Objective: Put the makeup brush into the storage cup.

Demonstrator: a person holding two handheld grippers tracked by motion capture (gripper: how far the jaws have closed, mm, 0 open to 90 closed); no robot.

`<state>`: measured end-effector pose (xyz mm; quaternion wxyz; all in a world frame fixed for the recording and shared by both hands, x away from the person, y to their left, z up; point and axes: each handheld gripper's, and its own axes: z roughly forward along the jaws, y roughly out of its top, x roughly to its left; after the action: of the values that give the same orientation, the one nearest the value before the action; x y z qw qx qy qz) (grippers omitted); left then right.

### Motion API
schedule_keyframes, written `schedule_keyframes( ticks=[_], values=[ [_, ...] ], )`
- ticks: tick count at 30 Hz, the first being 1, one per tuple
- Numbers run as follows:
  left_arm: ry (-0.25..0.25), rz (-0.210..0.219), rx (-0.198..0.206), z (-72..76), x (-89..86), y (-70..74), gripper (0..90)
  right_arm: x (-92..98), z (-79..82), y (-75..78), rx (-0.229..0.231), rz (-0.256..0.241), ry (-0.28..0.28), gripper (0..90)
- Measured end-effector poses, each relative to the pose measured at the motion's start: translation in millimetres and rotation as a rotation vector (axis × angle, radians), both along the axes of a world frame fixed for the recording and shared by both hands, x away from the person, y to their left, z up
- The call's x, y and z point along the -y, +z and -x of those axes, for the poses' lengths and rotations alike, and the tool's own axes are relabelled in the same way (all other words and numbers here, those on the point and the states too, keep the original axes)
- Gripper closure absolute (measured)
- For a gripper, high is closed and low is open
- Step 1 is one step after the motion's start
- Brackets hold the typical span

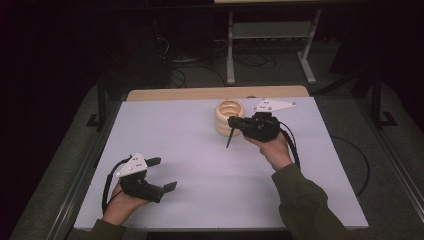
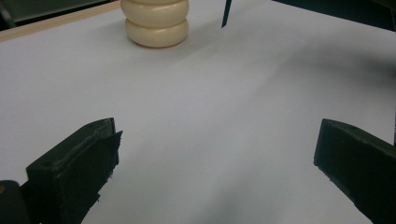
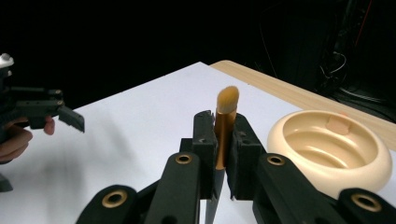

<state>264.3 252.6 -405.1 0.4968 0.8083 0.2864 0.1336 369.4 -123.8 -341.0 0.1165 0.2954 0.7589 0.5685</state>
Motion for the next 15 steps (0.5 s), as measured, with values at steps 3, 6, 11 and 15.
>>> schedule_keyframes(
  ticks=[3,6,11,15],
  values=[
    [0.009,0.009,0.0,2.8,-2.0,-1.1,0.0,0.3,-2.8,2.7,-0.002,-0.002,-0.001,82.3],
    [0.013,0.013,-0.001,4.4,-3.4,-1.5,0.0,0.3,-5.6,6.1,0.002,-0.004,-0.005,82.3],
    [0.02,0.016,-0.001,7.9,-6.8,-1.9,0.0,-0.3,-9.5,9.6,0.005,-0.008,-0.009,82.3],
    [0.026,0.02,0.0,10.0,-9.2,-3.2,0.0,-1.7,-13.6,12.7,0.005,-0.006,-0.013,82.3]
  ],
)
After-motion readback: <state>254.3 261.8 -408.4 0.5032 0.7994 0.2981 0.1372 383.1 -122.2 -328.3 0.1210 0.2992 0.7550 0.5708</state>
